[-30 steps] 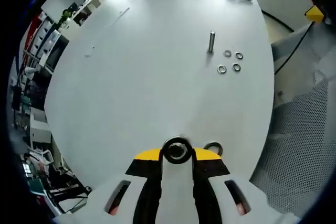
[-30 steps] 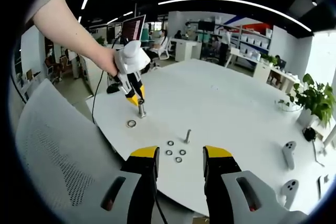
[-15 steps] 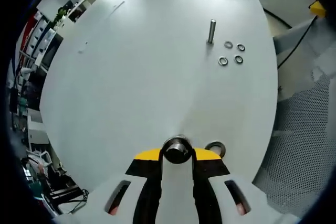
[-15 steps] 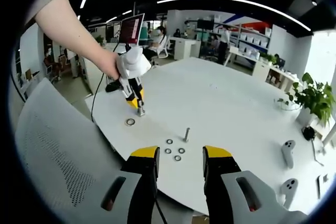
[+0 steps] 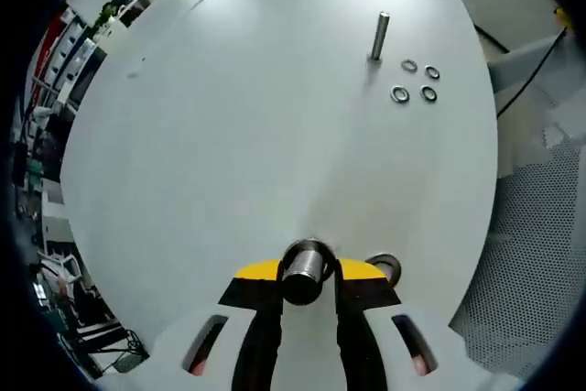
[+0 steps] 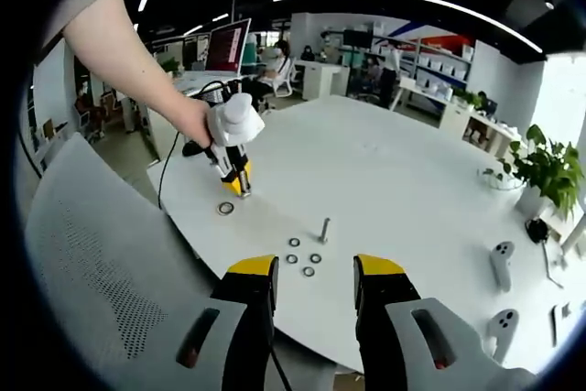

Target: Place the washer onto the threaded stud by aligning its center hole with the stud, sliding it down to the base, and recovering from edge contact or off-axis alignment until the washer reaches the visible bottom stop.

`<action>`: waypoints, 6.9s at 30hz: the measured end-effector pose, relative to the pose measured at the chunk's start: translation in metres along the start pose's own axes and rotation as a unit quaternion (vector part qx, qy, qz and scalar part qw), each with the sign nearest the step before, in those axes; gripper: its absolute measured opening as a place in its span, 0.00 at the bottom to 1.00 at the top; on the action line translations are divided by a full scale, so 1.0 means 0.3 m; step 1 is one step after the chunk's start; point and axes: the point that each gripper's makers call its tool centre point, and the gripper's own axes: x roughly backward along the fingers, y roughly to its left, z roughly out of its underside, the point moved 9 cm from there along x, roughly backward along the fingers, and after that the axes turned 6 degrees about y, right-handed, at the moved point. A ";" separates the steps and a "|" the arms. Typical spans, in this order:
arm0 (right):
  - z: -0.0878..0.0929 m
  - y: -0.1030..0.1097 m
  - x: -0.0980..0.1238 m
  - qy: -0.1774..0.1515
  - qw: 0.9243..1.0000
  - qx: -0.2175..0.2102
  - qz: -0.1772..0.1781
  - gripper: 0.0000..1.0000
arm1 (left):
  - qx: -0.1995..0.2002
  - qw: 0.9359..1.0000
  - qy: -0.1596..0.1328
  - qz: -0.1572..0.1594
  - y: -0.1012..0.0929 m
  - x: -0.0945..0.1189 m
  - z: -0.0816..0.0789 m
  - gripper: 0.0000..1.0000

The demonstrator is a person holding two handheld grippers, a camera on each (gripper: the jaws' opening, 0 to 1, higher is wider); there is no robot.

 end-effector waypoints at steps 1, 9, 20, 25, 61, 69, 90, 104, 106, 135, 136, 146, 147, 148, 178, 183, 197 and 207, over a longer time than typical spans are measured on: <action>0.000 0.000 0.000 0.000 1.000 0.000 0.000 0.35 | 0.000 1.000 0.001 0.000 0.000 -0.001 0.000 0.19; 0.002 0.001 -0.001 0.003 1.000 0.001 -0.001 0.35 | 0.011 1.000 -0.001 0.006 0.004 -0.005 0.004 0.20; 0.001 0.001 -0.001 0.003 1.000 0.001 -0.002 0.35 | 0.052 0.998 -0.006 0.021 0.006 -0.013 0.021 0.22; 0.000 0.001 -0.001 0.002 1.000 0.000 -0.004 0.35 | 0.078 0.997 -0.018 0.021 0.005 0.004 0.031 0.25; -0.008 0.018 -0.002 -0.006 1.000 0.007 -0.024 0.34 | 0.199 0.978 -0.045 0.042 -0.169 -0.017 0.097 0.29; -0.006 0.016 -0.001 -0.007 1.000 0.006 -0.021 0.34 | 0.193 0.980 -0.037 0.042 -0.173 -0.032 0.090 0.27; -0.007 0.016 -0.002 -0.005 1.000 0.007 -0.022 0.34 | 0.178 0.983 0.002 0.030 -0.179 -0.026 0.100 0.21; -0.010 0.012 0.001 -0.012 1.000 0.004 -0.020 0.34 | 0.177 0.981 0.071 0.045 -0.172 -0.031 0.084 0.24; -0.011 0.012 0.001 -0.013 1.000 0.005 -0.019 0.34 | 0.184 0.980 0.070 0.043 -0.175 -0.031 0.085 0.24; -0.008 0.014 0.000 -0.008 1.000 0.005 -0.017 0.33 | 0.184 0.982 0.023 0.029 -0.189 -0.020 0.106 0.20; -0.008 0.014 0.000 -0.007 1.000 0.005 -0.017 0.33 | 0.181 0.983 0.023 0.030 -0.190 -0.017 0.106 0.19; -0.009 0.012 -0.001 -0.006 1.000 0.005 -0.016 0.34 | 0.165 0.986 0.020 0.026 -0.182 -0.001 0.123 0.19; -0.009 0.012 -0.002 -0.006 1.000 0.006 -0.016 0.34 | 0.164 0.986 0.016 0.024 -0.178 0.005 0.123 0.19; -0.009 0.012 -0.002 -0.006 1.000 0.006 -0.016 0.34 | 0.163 0.986 0.014 0.024 -0.176 0.012 0.122 0.19; -0.009 0.011 -0.001 -0.007 1.000 0.005 -0.016 0.34 | 0.113 0.992 -0.046 -0.032 -0.071 0.197 0.076 0.19; -0.009 0.011 -0.001 -0.006 1.000 0.006 -0.016 0.34 | 0.115 0.991 -0.051 -0.035 -0.055 0.207 0.056 0.19; -0.008 0.006 -0.001 -0.006 1.000 0.003 -0.013 0.34 | 0.099 0.994 -0.041 -0.035 -0.008 0.179 0.002 0.19; -0.007 0.003 -0.002 -0.005 1.000 0.001 -0.010 0.34 | 0.075 0.997 -0.018 -0.027 -0.010 0.149 -0.010 0.19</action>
